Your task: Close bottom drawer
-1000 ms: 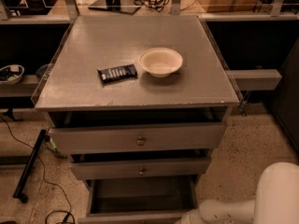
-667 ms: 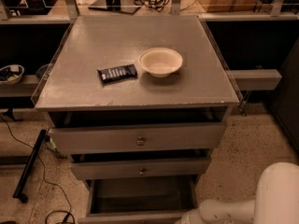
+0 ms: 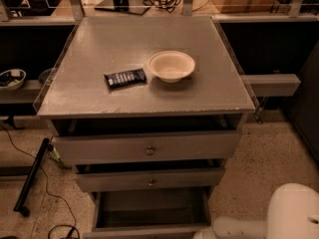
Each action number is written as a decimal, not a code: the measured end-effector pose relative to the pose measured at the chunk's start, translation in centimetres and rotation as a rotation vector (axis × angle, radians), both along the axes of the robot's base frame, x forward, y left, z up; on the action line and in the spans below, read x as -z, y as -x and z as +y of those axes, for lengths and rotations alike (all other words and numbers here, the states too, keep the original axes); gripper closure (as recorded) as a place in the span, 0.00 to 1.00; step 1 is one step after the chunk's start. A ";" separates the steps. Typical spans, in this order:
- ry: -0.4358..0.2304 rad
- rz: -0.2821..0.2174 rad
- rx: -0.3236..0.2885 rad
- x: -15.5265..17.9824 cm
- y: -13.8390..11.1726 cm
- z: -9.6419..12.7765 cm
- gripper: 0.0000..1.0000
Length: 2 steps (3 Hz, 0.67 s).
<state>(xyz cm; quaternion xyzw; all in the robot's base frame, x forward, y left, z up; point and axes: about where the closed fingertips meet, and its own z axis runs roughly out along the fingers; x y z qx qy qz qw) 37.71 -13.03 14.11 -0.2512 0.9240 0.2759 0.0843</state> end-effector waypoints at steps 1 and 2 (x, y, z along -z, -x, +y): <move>-0.016 -0.015 0.023 -0.1 -0.5 0.2 1.00; -0.039 -0.065 0.034 -1.2 -2.4 0.6 1.00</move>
Offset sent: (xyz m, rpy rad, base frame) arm 0.0609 0.0097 0.0299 0.0728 -0.1476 -0.0576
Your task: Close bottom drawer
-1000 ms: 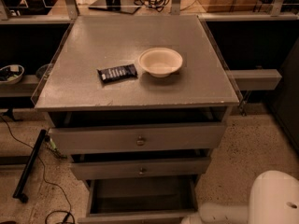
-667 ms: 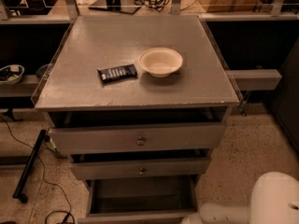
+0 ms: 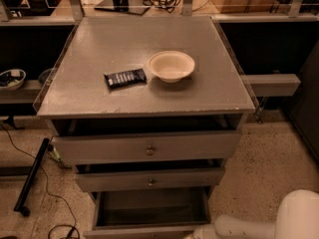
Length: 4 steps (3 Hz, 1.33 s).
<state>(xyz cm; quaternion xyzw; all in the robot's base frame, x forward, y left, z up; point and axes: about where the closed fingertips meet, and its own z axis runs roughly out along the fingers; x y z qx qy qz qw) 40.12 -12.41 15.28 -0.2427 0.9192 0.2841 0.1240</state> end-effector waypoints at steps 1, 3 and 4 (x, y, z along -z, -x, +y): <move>0.000 0.000 0.000 0.0 0.3 0.0 1.00; -0.015 -0.026 0.002 -0.6 -0.8 0.6 1.00; -0.029 -0.040 -0.003 -0.9 -1.6 1.2 1.00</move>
Offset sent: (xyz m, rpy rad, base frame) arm 0.0617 0.0107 0.0313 0.0426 -0.1203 -0.0188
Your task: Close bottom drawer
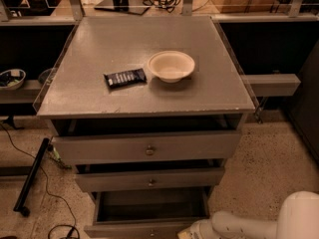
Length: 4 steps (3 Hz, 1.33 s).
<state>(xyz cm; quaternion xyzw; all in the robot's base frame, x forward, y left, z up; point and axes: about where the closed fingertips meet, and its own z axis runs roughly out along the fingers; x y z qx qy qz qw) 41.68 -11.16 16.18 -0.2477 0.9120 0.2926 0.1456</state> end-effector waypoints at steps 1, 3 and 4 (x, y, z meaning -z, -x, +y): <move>0.000 0.000 0.000 0.0 0.0 0.0 1.00; -0.002 0.001 0.014 0.4 -0.5 0.5 1.00; -0.005 -0.006 0.012 0.3 -0.7 0.9 1.00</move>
Offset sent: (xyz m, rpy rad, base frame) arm 0.0113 0.0037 -0.0097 -0.0012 0.0077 -0.0428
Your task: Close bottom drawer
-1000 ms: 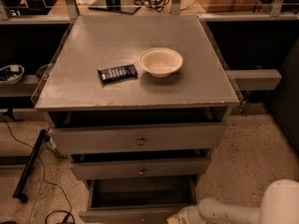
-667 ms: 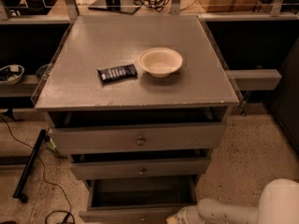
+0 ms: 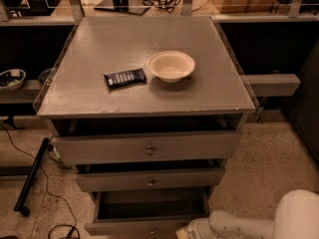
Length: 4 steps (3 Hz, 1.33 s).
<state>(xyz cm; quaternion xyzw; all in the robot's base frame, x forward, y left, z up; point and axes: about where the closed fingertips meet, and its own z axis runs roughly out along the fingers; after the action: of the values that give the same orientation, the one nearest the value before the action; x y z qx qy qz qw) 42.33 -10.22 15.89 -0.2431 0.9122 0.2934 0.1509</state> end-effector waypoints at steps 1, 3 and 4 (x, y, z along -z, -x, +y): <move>-0.010 -0.019 -0.009 -0.2 -0.8 0.9 1.00; -0.040 -0.060 -0.043 -0.8 -2.2 3.5 1.00; -0.052 -0.080 -0.048 -1.1 -3.1 4.3 1.00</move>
Offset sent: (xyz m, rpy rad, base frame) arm 0.1107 0.0834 0.0320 0.0983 -0.2017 0.0787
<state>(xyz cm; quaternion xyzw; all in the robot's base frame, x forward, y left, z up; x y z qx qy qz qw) 45.42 -5.94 16.94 -0.2725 0.8914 0.3105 0.1862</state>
